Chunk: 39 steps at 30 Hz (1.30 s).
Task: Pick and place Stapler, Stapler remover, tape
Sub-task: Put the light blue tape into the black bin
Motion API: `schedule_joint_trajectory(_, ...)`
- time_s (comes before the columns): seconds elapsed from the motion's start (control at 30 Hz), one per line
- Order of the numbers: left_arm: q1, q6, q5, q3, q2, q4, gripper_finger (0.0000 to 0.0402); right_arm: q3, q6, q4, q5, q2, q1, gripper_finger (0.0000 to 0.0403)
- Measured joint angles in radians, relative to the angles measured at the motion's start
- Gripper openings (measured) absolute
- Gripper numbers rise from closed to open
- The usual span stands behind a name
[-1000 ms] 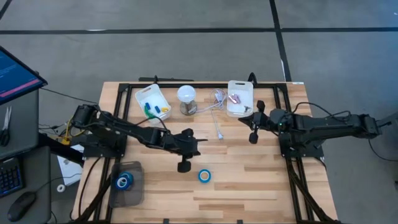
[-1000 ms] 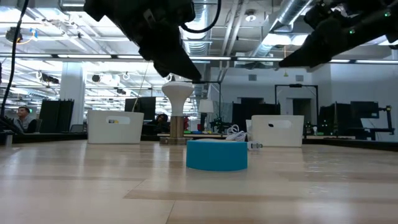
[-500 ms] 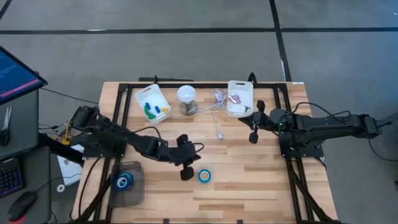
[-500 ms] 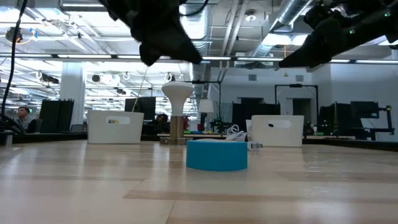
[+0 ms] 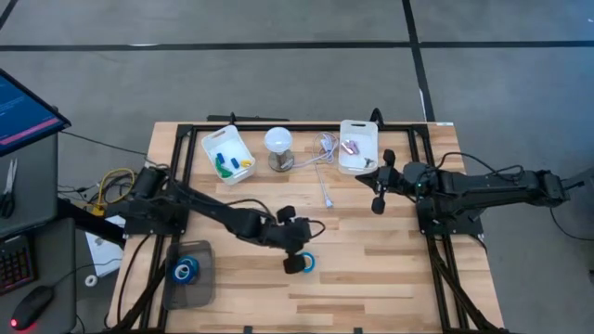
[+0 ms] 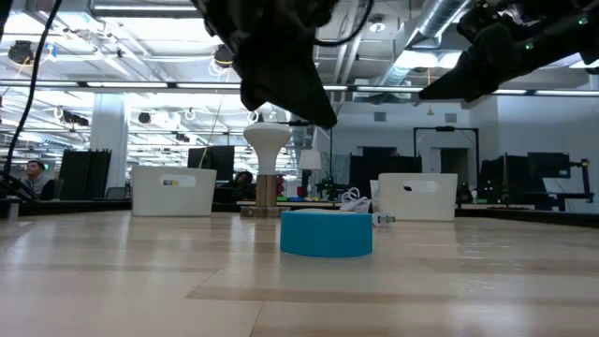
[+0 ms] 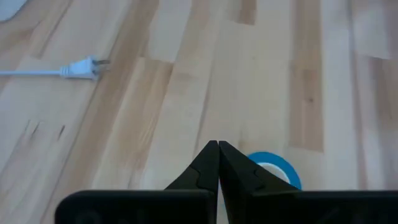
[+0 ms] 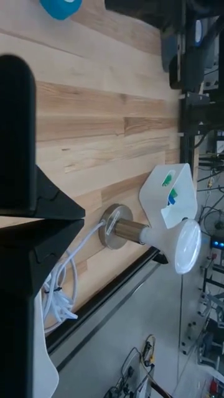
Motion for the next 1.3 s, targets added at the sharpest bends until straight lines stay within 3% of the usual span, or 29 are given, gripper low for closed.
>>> schedule_joint_trajectory(0.27,0.040,-0.007,0.070,0.017,0.003,-0.088,0.0023,0.000,0.000,-0.009,0.000,0.000,0.000,0.0000)
schedule_joint_trajectory(0.5,0.063,-0.039,0.191,0.015,0.040,-0.086,0.0104,0.000,0.000,-0.018,0.000,0.000,0.000,0.0000)
schedule_joint_trajectory(0.77,0.055,-0.051,0.198,0.016,0.050,-0.072,0.0177,0.000,0.000,-0.021,0.000,0.000,0.000,0.0000)
schedule_joint_trajectory(1.07,0.047,-0.133,0.215,0.020,0.170,-0.041,0.0183,0.000,0.000,-0.020,0.000,0.000,0.006,0.0000)
schedule_joint_trajectory(1.3,0.046,-0.153,0.238,0.015,0.154,-0.040,0.0181,0.000,0.000,-0.016,0.000,0.000,0.032,0.0000)
